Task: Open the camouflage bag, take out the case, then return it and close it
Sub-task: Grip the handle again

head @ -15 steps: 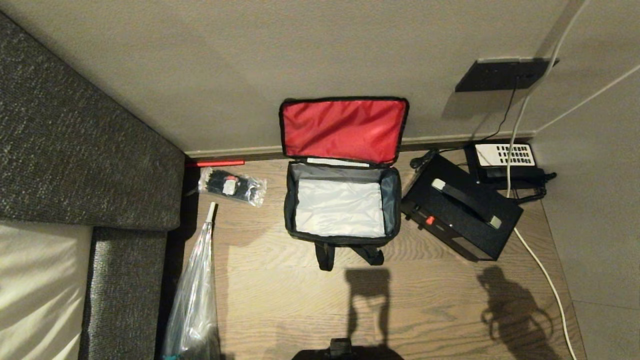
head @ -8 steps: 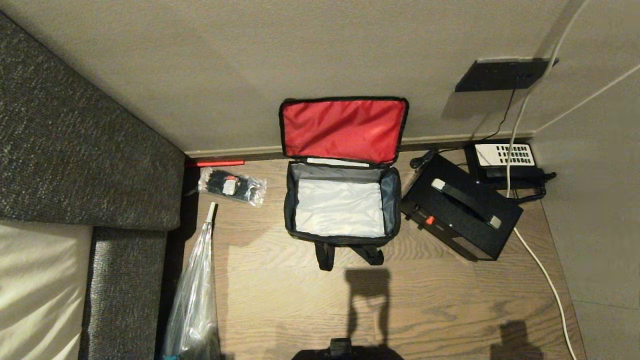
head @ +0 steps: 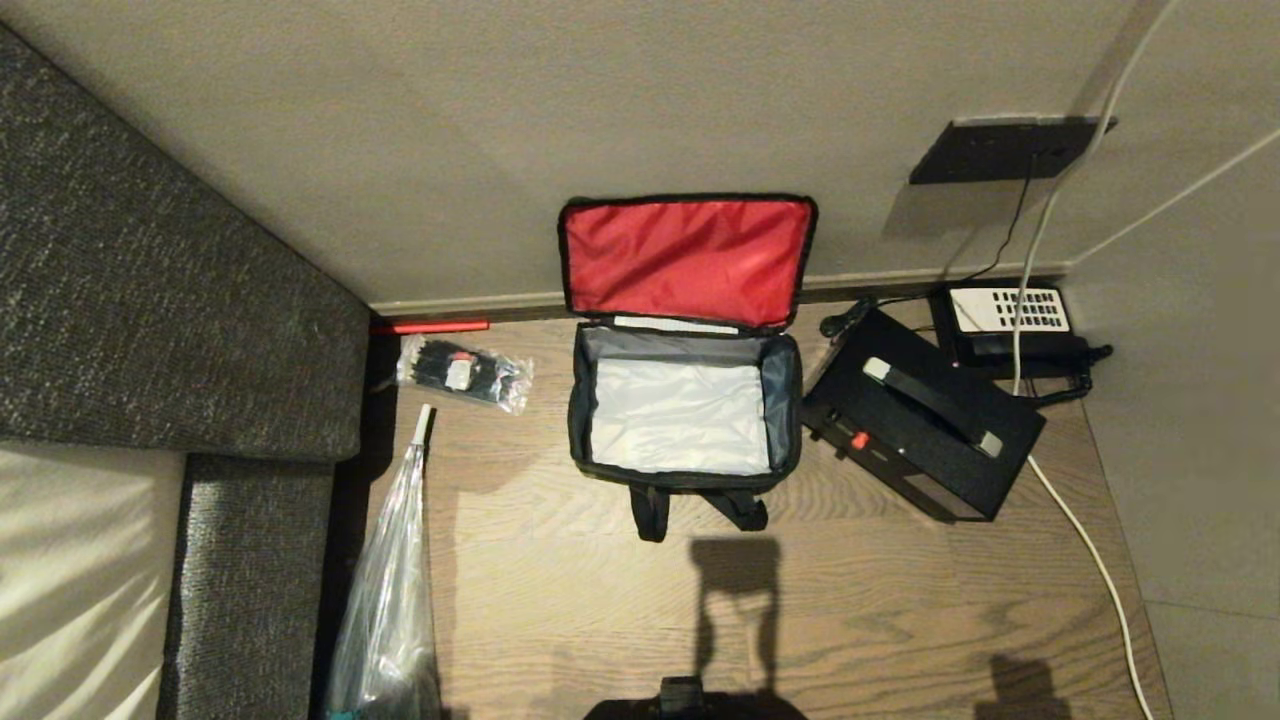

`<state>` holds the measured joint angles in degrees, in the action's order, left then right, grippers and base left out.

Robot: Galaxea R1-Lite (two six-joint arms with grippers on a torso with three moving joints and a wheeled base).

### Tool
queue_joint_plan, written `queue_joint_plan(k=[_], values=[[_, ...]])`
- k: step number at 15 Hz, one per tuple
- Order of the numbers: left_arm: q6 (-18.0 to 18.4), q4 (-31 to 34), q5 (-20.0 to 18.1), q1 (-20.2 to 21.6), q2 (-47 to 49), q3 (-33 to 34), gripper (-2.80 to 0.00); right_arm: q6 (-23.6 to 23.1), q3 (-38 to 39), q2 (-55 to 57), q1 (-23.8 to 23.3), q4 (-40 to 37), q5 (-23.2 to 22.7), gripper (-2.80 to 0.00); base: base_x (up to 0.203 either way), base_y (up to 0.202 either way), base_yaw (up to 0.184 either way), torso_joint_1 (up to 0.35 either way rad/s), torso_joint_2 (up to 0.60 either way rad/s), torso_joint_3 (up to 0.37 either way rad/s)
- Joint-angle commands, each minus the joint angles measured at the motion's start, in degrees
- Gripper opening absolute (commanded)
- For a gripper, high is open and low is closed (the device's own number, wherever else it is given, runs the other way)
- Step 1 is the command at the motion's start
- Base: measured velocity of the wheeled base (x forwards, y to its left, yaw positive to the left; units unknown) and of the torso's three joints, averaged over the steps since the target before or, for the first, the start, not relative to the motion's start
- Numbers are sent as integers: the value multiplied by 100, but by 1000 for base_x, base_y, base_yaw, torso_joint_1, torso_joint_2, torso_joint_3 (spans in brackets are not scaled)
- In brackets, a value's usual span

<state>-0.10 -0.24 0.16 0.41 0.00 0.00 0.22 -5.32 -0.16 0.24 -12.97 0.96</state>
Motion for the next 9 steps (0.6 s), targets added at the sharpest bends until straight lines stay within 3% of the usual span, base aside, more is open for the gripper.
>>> queue_joint_plan(k=[1,9], values=[[-1,-2,2,2,0,9,-280,-4,4,7,2,-30,0,-280,0,0,0,0,0,0],[1,-2,2,2,0,9,-280,-4,4,7,2,-30,0,-280,0,0,0,0,0,0]])
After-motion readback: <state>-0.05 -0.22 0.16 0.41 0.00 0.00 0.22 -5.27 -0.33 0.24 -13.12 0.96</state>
